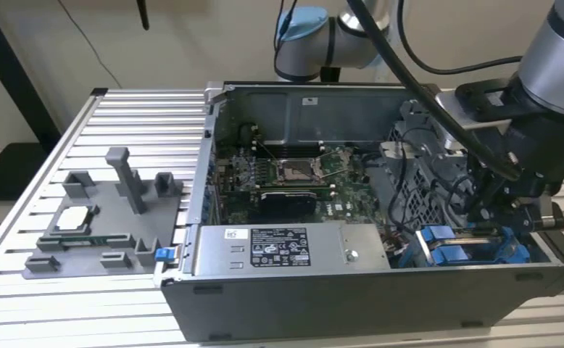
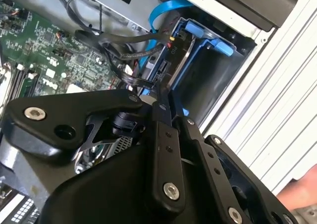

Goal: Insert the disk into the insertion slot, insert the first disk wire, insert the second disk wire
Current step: 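Insert the second disk wire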

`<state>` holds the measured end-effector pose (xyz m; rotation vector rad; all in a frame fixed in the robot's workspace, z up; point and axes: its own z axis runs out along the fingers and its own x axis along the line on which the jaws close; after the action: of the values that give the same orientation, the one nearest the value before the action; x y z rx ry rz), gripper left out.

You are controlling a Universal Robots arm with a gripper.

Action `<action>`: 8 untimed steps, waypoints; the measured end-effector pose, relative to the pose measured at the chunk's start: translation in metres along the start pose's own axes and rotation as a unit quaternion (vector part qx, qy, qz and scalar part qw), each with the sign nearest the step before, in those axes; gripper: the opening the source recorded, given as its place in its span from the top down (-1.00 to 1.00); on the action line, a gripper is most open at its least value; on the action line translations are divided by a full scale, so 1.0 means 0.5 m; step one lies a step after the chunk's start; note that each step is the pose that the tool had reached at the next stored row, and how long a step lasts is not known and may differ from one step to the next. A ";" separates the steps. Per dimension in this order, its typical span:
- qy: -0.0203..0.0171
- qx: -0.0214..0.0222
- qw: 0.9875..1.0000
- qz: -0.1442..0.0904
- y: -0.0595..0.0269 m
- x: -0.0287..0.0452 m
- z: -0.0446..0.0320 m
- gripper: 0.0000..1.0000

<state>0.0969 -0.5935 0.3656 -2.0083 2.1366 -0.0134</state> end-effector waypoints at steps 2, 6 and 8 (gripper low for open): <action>-0.001 0.000 1.000 0.000 0.001 0.001 0.003 1.00; -0.004 0.001 1.000 0.002 0.002 0.002 0.011 1.00; -0.011 0.001 1.000 0.003 0.003 0.002 0.014 1.00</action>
<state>0.0968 -0.5934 0.3581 -1.9914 2.1301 0.0073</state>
